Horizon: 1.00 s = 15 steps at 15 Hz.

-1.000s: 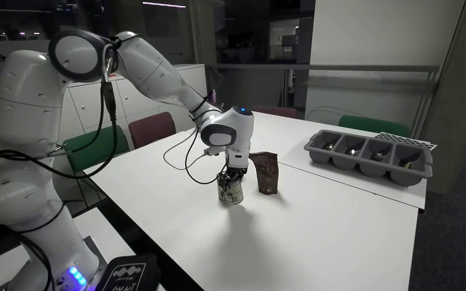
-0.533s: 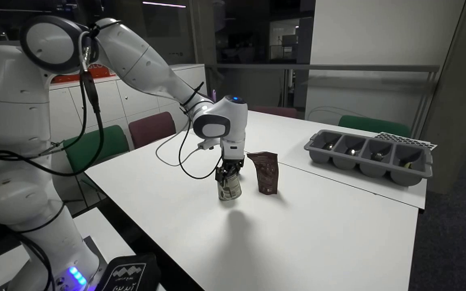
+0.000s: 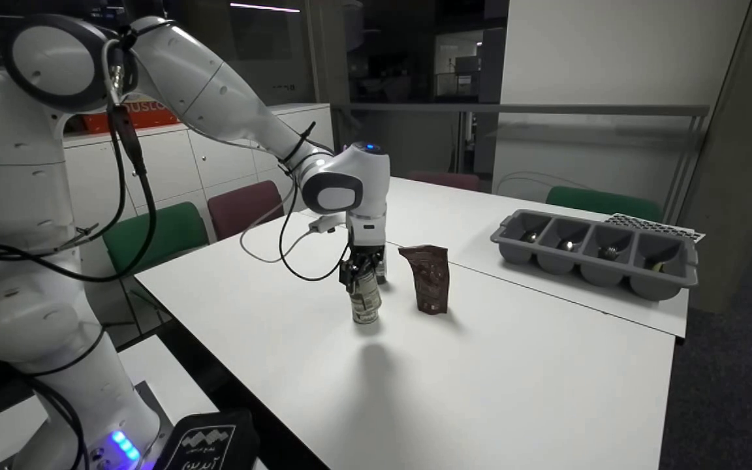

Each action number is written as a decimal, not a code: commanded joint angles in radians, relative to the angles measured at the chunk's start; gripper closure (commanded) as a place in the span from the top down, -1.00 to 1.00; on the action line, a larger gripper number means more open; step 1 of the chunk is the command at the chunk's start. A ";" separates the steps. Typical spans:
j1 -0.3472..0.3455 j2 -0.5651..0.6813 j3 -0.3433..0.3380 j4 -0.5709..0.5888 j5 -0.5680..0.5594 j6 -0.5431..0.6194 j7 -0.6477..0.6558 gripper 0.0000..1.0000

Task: Pick up one can from the table and put it on top of the other can.

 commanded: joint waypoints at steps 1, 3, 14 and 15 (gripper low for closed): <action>0.006 -0.117 0.007 -0.024 -0.033 -0.093 -0.019 0.15; 0.005 -0.146 0.012 -0.020 -0.040 -0.139 -0.030 0.15; -0.039 -0.049 0.001 0.207 0.030 -0.467 -0.368 0.15; -0.045 -0.026 -0.001 0.242 0.033 -0.511 -0.380 0.15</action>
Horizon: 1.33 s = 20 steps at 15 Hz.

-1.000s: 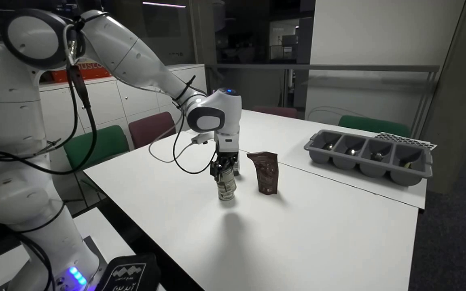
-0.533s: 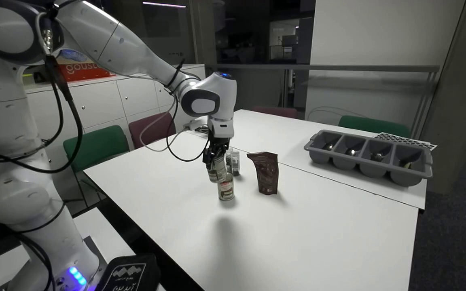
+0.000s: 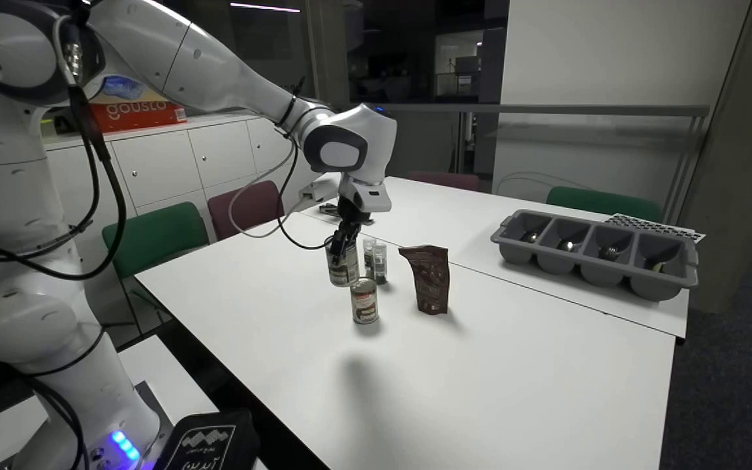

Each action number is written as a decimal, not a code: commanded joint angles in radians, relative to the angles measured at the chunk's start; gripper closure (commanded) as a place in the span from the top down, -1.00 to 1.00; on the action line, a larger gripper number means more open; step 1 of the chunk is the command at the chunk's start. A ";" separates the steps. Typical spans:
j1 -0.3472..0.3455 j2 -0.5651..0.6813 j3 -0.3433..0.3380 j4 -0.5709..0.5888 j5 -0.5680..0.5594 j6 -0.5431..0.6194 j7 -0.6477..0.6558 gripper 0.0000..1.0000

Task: Pick up one can from the table and put it on top of the other can.

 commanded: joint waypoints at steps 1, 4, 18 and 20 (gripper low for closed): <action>-0.030 0.091 -0.008 0.159 0.036 -0.171 -0.083 0.15; -0.038 0.179 -0.008 0.274 0.025 -0.281 -0.123 0.15; -0.019 0.499 0.014 0.693 0.010 -0.456 -0.085 0.15; -0.020 0.538 0.018 0.741 0.012 -0.475 -0.085 0.15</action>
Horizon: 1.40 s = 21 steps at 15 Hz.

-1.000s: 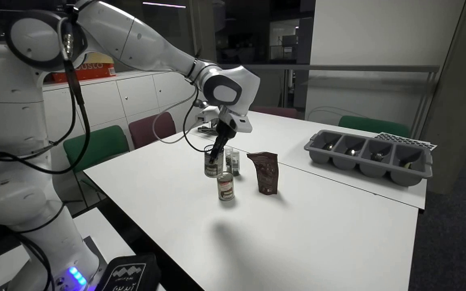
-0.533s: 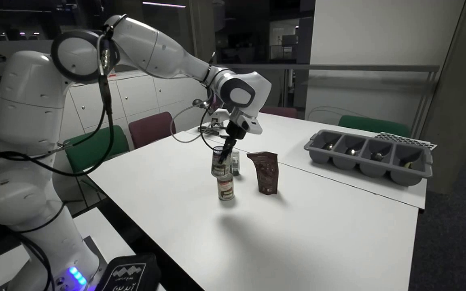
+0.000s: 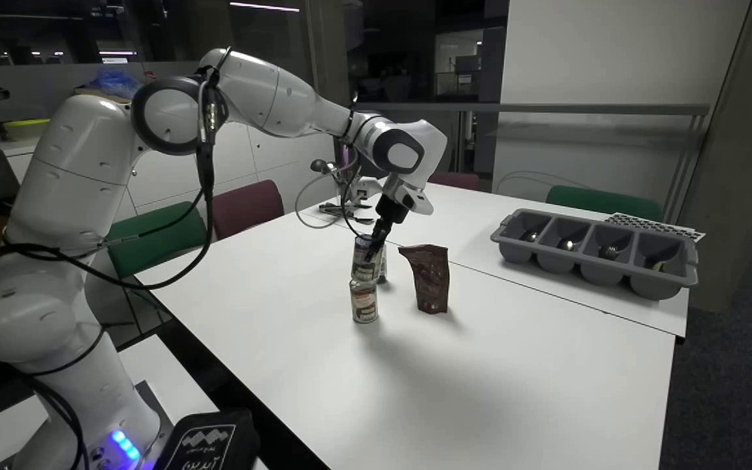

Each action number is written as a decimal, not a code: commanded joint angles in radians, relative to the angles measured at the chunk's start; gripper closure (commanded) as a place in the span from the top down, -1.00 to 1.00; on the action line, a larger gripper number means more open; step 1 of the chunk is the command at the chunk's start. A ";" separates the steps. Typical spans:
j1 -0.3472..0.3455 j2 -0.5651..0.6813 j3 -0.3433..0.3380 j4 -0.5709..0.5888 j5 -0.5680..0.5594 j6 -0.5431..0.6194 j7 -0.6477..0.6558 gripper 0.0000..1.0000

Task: Pick up one can from the table and put it on top of the other can.

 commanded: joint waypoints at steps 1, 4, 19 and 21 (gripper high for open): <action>-0.011 0.072 0.011 0.135 0.003 -0.093 0.016 0.15; -0.010 0.122 0.017 0.197 0.002 -0.118 0.017 0.15; 0.001 0.200 0.028 0.284 0.001 -0.152 0.038 0.15; 0.002 0.193 0.027 0.272 0.000 -0.145 0.042 0.15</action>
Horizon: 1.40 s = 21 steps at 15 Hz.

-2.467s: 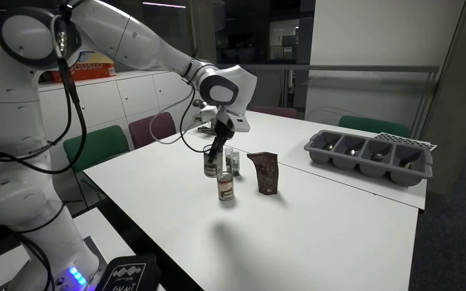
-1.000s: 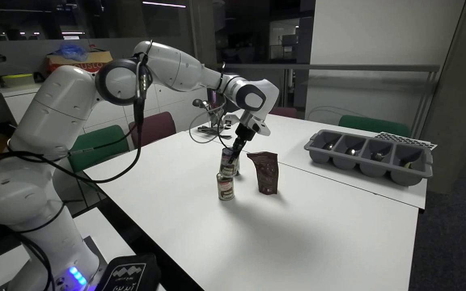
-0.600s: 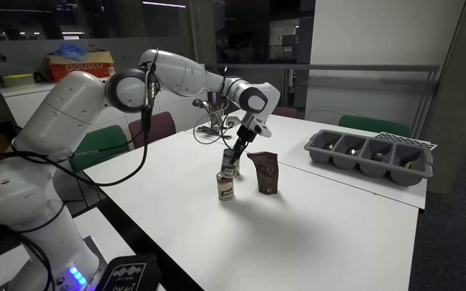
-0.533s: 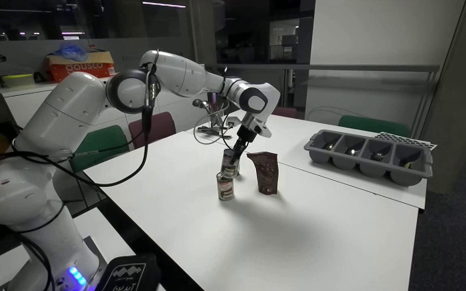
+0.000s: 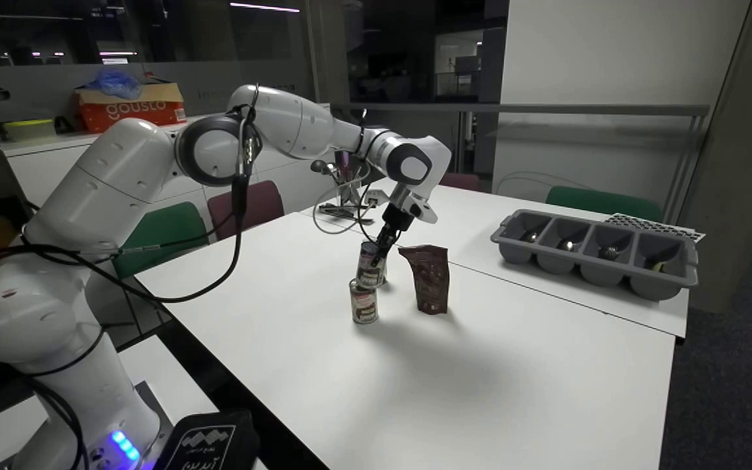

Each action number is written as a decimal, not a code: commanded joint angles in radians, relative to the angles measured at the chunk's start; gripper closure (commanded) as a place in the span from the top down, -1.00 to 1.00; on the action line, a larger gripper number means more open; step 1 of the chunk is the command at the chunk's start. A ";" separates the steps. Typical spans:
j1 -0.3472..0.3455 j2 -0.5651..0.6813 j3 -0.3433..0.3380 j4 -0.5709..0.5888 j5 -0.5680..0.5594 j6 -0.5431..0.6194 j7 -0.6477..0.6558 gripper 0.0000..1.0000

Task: Pick up one can from the table and put it on top of the other can.

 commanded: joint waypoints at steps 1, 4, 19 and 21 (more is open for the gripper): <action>0.000 -0.021 0.003 0.001 0.000 -0.029 0.031 0.15; 0.001 -0.023 0.004 -0.011 0.001 -0.023 0.035 0.15; 0.026 -0.101 -0.004 -0.171 0.004 0.094 0.071 0.15; 0.030 -0.132 -0.006 -0.223 0.004 0.134 0.073 0.15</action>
